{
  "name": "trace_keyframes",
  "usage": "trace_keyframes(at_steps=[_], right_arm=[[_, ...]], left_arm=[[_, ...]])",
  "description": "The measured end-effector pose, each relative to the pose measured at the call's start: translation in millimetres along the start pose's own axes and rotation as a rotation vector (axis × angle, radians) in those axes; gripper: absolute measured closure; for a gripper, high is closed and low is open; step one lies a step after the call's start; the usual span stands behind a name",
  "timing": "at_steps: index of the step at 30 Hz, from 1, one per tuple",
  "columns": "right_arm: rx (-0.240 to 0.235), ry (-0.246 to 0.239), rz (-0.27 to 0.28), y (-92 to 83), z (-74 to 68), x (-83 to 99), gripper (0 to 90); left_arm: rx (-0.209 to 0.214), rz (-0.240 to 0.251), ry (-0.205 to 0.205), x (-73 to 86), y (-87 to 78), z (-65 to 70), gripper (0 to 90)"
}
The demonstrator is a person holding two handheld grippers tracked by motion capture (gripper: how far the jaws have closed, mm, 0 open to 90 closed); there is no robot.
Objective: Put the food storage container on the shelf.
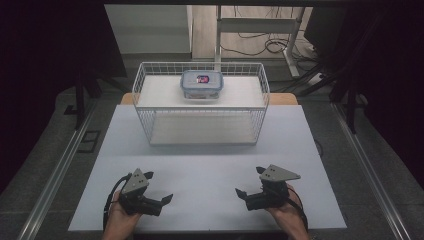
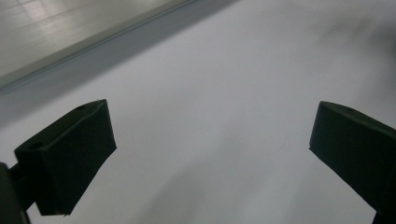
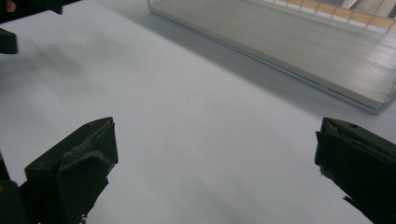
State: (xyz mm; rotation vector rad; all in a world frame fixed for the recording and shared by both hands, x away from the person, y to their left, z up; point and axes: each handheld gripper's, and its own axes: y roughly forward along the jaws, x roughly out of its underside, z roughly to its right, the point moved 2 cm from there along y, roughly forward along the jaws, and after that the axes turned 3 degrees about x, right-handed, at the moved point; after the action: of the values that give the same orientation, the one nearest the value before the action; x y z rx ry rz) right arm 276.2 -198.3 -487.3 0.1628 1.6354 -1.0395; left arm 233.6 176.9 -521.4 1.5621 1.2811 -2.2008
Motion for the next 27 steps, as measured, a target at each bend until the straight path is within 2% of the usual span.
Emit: trace_keyframes(at_steps=[8, 15, 20, 24, 27], right_arm=[[0.032, 0.015, -0.014, -8.3, 6.1, 13.9, 0.0], [0.055, 0.019, -0.045, -11.6, 4.1, 27.1, 0.0], [0.045, 0.017, -0.086, -10.4, 0.2, 37.2, 0.0], [0.043, 0.018, -0.129, -7.1, -0.2, 44.4, 0.0], [0.04, 0.021, -0.161, -4.8, 1.4, 48.0, 0.0]], left_arm=[[-0.029, -0.017, 0.012, 10.7, -8.8, 1.5, 0.0], [-0.077, -0.056, 0.02, 25.3, -16.3, 0.4, 0.0], [-0.074, -0.098, -0.002, 36.3, -18.2, -2.5, 0.0], [-0.071, -0.141, -0.042, 42.7, -16.3, -8.2, 0.0], [-0.066, -0.159, -0.046, 44.4, -14.1, -9.3, 0.0]])
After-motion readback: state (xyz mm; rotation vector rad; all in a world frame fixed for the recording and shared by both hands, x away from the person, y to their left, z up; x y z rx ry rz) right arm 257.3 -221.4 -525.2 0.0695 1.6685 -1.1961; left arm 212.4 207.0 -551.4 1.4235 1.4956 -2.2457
